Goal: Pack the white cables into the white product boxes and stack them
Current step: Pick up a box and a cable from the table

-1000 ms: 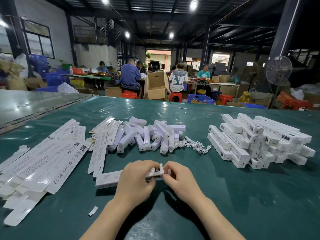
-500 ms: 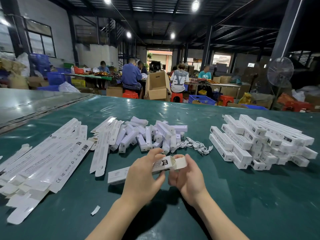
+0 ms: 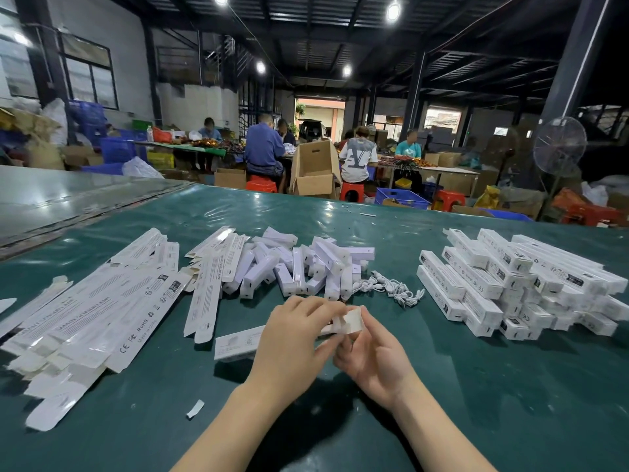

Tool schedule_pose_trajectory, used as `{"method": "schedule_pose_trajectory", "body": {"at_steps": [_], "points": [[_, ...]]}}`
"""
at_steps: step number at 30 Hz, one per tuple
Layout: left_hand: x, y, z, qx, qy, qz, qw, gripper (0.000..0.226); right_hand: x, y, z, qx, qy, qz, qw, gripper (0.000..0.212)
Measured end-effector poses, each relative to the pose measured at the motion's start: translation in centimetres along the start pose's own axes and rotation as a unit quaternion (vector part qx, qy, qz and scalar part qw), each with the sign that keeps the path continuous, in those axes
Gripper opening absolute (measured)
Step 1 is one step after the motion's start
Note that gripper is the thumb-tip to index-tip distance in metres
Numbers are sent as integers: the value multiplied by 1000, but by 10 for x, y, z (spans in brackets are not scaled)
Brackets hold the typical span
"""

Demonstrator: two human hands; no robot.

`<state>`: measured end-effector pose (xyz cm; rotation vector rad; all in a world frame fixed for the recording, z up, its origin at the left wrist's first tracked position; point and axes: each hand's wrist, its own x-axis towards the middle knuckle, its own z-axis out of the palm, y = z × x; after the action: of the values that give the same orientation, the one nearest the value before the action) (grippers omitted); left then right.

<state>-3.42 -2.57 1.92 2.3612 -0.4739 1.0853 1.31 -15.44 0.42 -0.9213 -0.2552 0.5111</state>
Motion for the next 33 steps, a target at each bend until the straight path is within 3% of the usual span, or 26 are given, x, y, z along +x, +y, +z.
{"method": "schedule_pose_trajectory", "body": {"at_steps": [5,12,17,26,33], "points": [[-1,-2,1,12,-12,29,999,15,-1,-1,-2,4,-20,6,1000,32],[-2,1,1,-5,-17,44,999,40,-1,-1,-3,-21,-18,10,1000,36],[-1,2,0,-17,-32,37,999,31,1,0,-2,-11,-16,11,1000,44],[-2,3,0,-12,-11,55,998,28,-1,-1,-3,8,-23,30,999,36],[-1,1,-2,11,-5,81,997,26,-2,1,-5,-35,-52,-5,998,26]]}}
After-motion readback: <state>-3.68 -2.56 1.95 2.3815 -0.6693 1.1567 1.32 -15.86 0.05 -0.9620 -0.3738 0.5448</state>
